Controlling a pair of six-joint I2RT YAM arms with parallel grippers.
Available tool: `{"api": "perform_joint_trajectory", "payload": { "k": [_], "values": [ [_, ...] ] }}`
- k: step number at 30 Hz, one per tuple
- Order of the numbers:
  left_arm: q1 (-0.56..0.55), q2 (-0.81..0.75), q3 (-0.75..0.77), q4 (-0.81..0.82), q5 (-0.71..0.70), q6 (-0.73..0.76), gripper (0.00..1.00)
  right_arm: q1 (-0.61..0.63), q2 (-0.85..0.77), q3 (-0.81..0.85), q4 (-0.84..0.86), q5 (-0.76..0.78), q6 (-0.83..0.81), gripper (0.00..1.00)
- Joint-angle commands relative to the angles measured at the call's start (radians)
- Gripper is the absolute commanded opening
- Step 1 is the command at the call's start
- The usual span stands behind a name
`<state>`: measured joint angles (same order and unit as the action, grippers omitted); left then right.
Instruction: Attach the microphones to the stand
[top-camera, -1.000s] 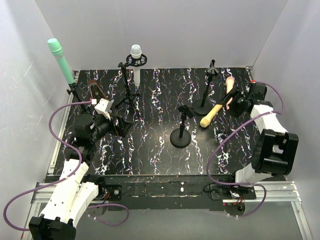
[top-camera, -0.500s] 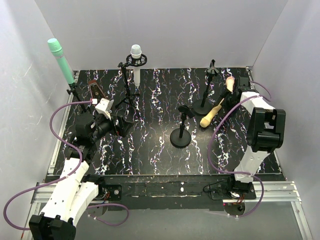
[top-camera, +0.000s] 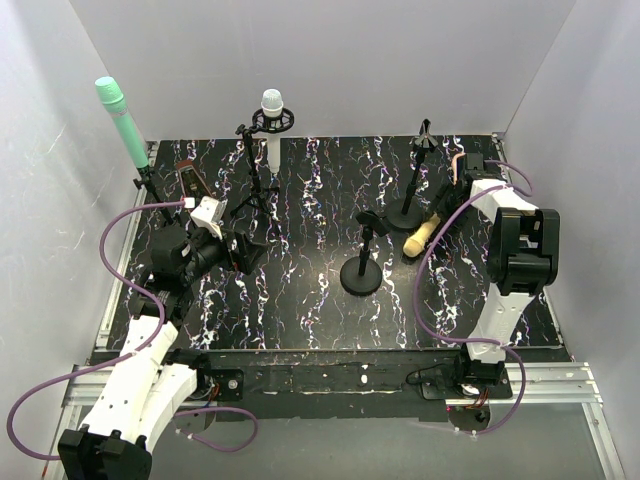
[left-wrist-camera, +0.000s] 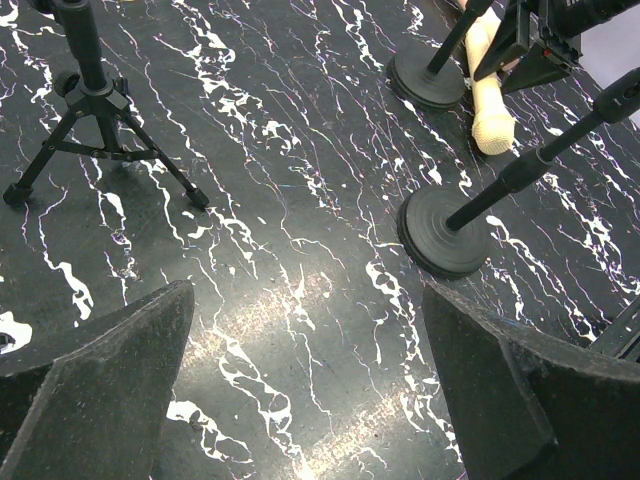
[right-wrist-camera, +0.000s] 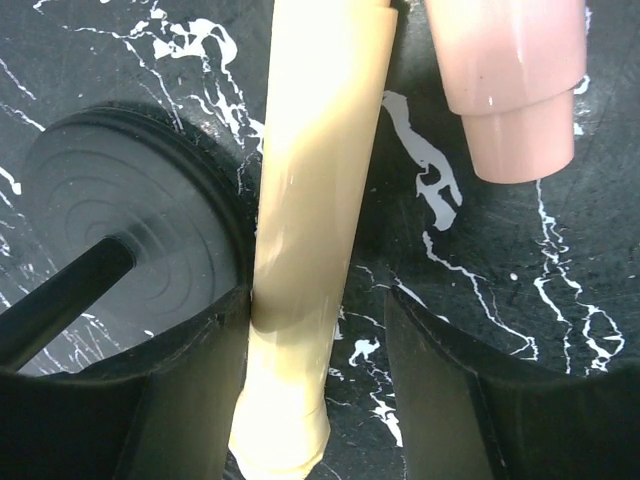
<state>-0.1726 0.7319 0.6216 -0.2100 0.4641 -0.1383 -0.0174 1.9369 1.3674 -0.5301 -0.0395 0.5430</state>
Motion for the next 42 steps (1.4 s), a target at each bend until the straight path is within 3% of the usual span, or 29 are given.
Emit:
{"api": "perform_joint_trajectory", "payload": {
  "k": [1,8,13,18,26,32,42],
  "values": [
    [-0.004,-0.008,0.033,0.000,0.015,0.008,0.98,0.008,0.028,0.035,-0.031,0.064,-0.028,0.60],
    [-0.004,-0.014,0.033,-0.002,0.013,0.009,0.98,0.016,0.042,0.033,-0.041,0.067,-0.074,0.55],
    [-0.004,-0.017,0.033,-0.002,0.016,0.009,0.98,0.016,-0.001,-0.028,-0.008,-0.006,-0.100,0.31],
    [-0.004,-0.026,0.033,-0.002,0.015,0.011,0.98,0.013,-0.078,-0.086,0.019,-0.105,-0.109,0.13],
    [-0.004,-0.038,0.021,0.049,0.109,-0.017,0.98,0.000,-0.263,-0.185,-0.011,-0.284,-0.184,0.01],
    [-0.004,-0.006,-0.031,0.278,0.352,-0.187,0.98,-0.035,-0.401,-0.287,-0.068,-0.365,-0.308,0.01],
    [-0.018,0.024,-0.103,0.684,0.424,-0.668,0.98,-0.217,-0.873,-0.410,-0.067,-0.499,-0.474,0.01]
  ]
}}
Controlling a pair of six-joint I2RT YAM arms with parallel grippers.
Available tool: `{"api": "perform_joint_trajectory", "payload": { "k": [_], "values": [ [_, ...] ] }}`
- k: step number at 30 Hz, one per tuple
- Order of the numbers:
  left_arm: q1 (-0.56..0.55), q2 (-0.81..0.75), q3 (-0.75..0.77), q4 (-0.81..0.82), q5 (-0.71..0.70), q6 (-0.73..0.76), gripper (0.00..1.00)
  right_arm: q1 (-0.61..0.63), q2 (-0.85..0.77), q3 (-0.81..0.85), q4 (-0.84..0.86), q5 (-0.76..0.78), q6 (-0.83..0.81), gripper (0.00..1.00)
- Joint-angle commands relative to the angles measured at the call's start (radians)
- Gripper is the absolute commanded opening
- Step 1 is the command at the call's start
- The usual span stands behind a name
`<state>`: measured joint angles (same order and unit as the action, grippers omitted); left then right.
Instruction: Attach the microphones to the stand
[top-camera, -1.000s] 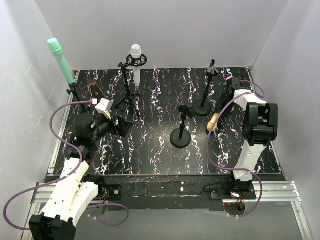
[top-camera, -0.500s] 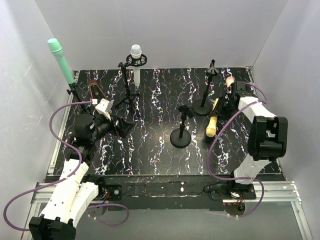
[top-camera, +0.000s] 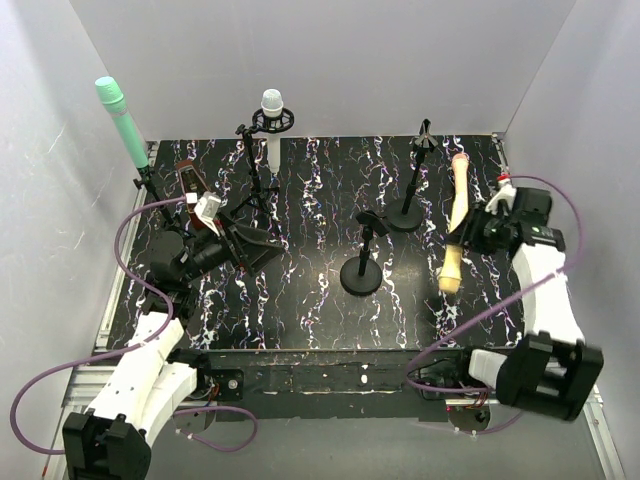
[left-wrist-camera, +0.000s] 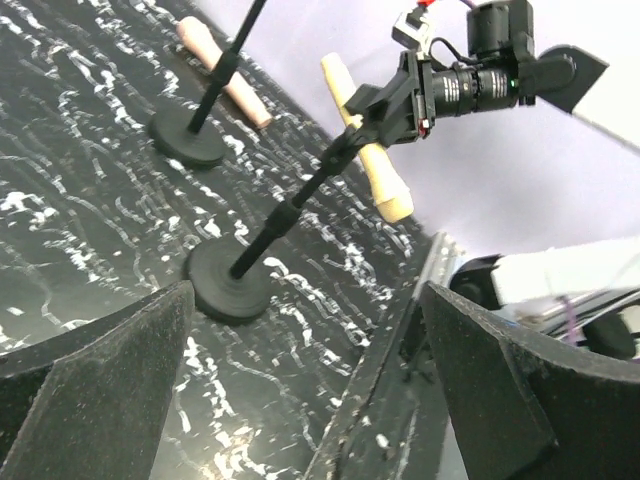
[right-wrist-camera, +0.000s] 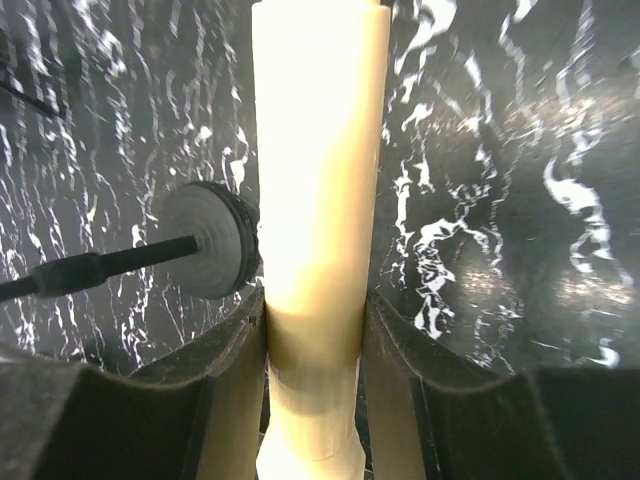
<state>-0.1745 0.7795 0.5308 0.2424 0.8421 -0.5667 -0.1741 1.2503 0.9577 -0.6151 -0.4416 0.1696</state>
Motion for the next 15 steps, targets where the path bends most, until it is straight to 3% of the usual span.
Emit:
{"api": "perform_joint_trajectory", "payload": {
  "k": [1,4,7,11,15],
  "values": [
    [-0.037,-0.029,-0.006,0.239,0.031,-0.260,0.98,-0.071,-0.242,0.003,0.026,-0.112,-0.123,0.01],
    [-0.112,-0.023,0.063,0.192,-0.026,-0.268,0.98,-0.077,-0.359,0.056,0.018,-0.224,-0.211,0.01],
    [-0.232,0.029,0.176,0.109,-0.096,-0.237,0.98,-0.071,-0.365,0.198,-0.055,-0.383,-0.249,0.01],
    [-0.436,0.139,0.302,0.086,-0.268,-0.187,0.98,-0.036,-0.286,0.366,-0.055,-0.535,-0.116,0.01],
    [-0.635,0.301,0.434,0.109,-0.471,-0.151,0.98,0.047,-0.272,0.391,0.121,-0.591,0.106,0.01]
  ]
}}
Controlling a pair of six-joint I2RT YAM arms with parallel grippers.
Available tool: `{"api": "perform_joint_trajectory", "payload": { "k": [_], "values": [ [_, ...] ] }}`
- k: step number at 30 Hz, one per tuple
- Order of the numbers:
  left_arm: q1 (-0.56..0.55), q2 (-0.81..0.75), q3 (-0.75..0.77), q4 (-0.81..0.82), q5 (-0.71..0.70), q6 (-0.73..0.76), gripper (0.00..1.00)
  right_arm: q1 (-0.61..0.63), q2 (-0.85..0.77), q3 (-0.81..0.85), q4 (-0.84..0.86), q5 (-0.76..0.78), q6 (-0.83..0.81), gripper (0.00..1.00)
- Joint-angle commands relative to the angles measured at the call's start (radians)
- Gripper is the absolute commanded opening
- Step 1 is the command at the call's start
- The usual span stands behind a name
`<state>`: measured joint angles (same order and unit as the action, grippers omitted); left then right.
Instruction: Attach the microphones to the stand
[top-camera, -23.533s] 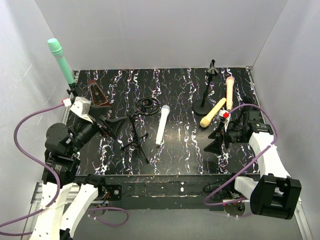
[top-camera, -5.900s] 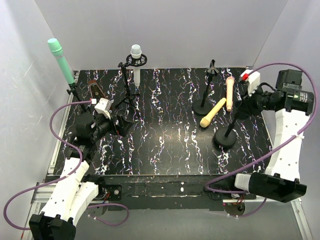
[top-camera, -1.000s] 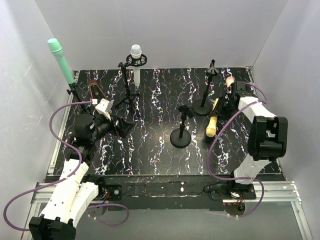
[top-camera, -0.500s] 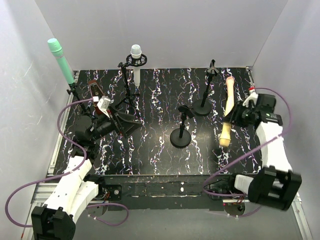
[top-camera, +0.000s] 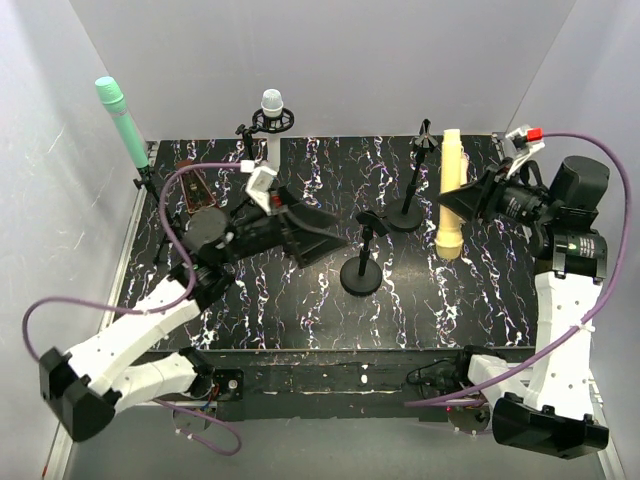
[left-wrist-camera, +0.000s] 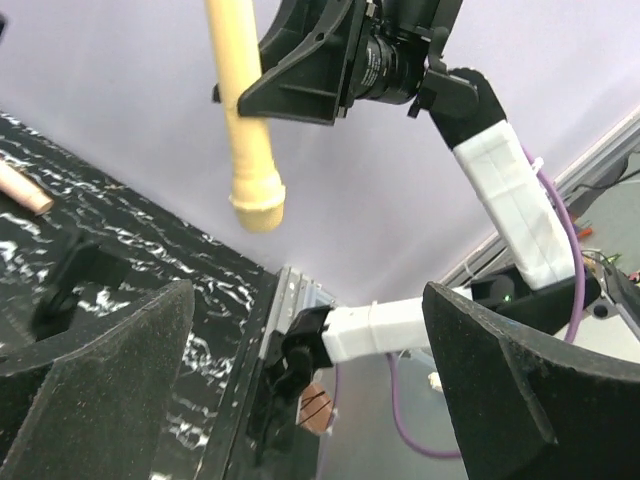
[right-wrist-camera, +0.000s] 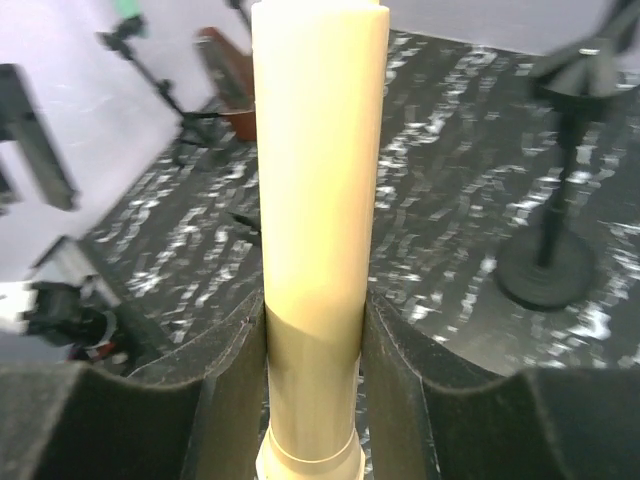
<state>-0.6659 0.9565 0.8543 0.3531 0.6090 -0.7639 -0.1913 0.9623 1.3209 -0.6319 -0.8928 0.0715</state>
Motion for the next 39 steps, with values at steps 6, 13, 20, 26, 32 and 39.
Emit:
{"api": "perform_joint_trajectory", "payload": {
  "k": [6,13,20,26,32,39],
  "values": [
    [-0.331,0.381,0.265,0.066,-0.437,0.072,0.98,0.107,0.029,0.012,0.279,-0.199,0.399,0.01],
    [-0.420,0.551,0.354,0.110,-0.564,0.084,0.98,0.108,-0.016,-0.066,0.350,-0.212,0.456,0.01],
    [-0.432,0.602,0.376,0.199,-0.558,0.041,0.96,0.108,-0.028,-0.112,0.365,-0.212,0.444,0.01],
    [-0.432,0.625,0.381,0.242,-0.584,0.031,0.87,0.108,-0.030,-0.137,0.393,-0.227,0.459,0.01],
    [-0.432,0.663,0.413,0.233,-0.552,0.020,0.63,0.108,-0.036,-0.149,0.406,-0.238,0.465,0.01],
    [-0.428,0.602,0.416,0.112,-0.460,0.100,0.00,0.107,-0.039,-0.123,0.348,-0.316,0.365,0.39]
  ]
}}
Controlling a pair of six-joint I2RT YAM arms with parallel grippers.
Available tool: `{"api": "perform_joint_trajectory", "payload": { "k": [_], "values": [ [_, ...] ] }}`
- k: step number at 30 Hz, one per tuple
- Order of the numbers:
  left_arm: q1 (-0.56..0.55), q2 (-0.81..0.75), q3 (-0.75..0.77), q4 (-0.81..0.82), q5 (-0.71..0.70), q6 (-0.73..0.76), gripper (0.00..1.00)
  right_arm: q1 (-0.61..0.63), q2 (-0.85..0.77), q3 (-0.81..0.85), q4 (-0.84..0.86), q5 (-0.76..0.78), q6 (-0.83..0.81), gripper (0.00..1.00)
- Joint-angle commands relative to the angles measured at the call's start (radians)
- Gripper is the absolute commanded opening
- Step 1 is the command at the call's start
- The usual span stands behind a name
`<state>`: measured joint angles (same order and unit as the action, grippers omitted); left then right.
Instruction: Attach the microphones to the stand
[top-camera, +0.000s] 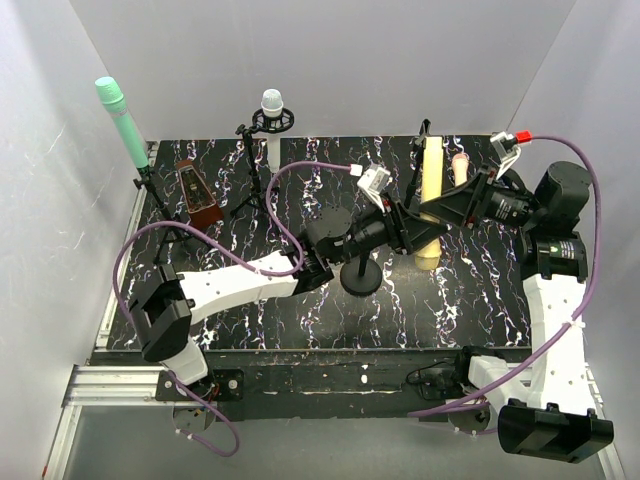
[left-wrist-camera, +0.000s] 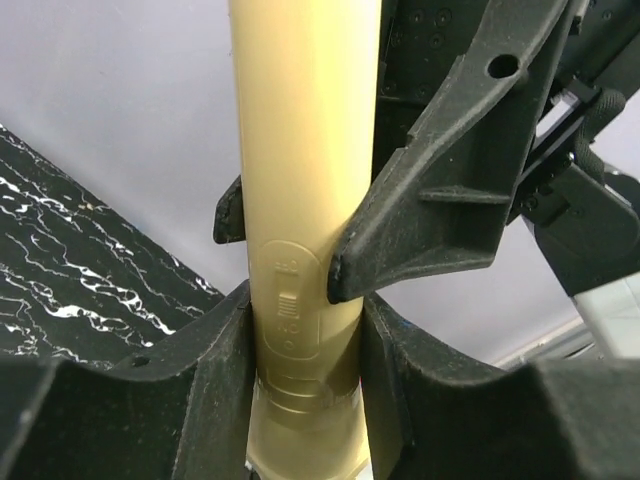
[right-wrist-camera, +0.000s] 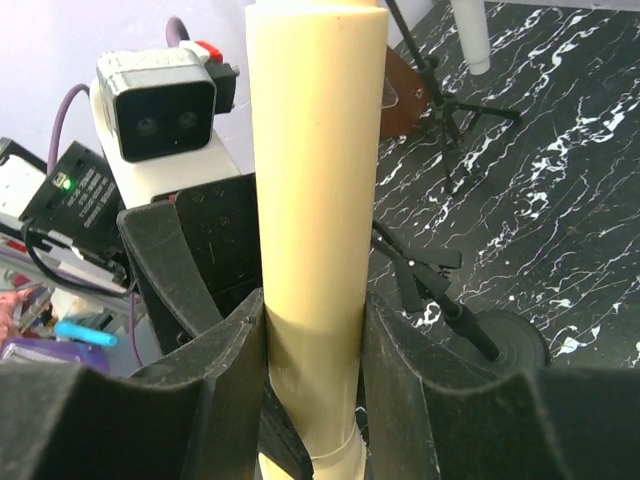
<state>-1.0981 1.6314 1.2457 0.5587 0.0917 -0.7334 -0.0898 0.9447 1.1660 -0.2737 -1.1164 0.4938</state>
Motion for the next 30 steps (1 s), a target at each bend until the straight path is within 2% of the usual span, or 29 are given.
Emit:
{"api": "perform_joint_trajectory", "payload": {
  "k": [1,2,3,4,12,17,22,25,30],
  "values": [
    [0.010,-0.102,0.015,-0.126,0.072,0.074,0.00,0.005,-0.023,0.055,-0.065,-0.098,-0.152,0.55],
    [0.015,-0.138,0.008,-0.172,0.094,0.080,0.00,0.005,-0.023,0.079,-0.144,-0.100,-0.226,0.70],
    [0.020,-0.171,0.001,-0.224,0.114,0.086,0.00,0.005,-0.026,0.107,-0.213,-0.099,-0.307,0.79],
    [0.027,-0.212,0.001,-0.300,0.127,0.097,0.00,0.005,-0.024,0.133,-0.272,-0.097,-0.377,0.81],
    [0.063,-0.531,-0.060,-0.860,0.201,0.132,0.00,0.005,-0.038,0.212,-0.586,-0.148,-0.772,0.86],
    [0.084,-0.620,-0.112,-1.106,0.322,0.129,0.00,0.007,-0.040,0.222,-0.873,-0.157,-1.260,0.86],
    [0.115,-0.604,-0.146,-1.209,0.523,0.129,0.00,0.045,-0.037,0.205,-1.194,-0.106,-1.850,0.88],
    [0.124,-0.572,-0.179,-1.197,0.620,0.134,0.00,0.088,-0.041,0.164,-1.242,-0.083,-1.954,0.88],
    [0.208,-0.498,-0.278,-1.146,0.797,0.144,0.00,0.257,-0.055,0.023,-1.149,-0.034,-1.927,0.88]
  ]
}}
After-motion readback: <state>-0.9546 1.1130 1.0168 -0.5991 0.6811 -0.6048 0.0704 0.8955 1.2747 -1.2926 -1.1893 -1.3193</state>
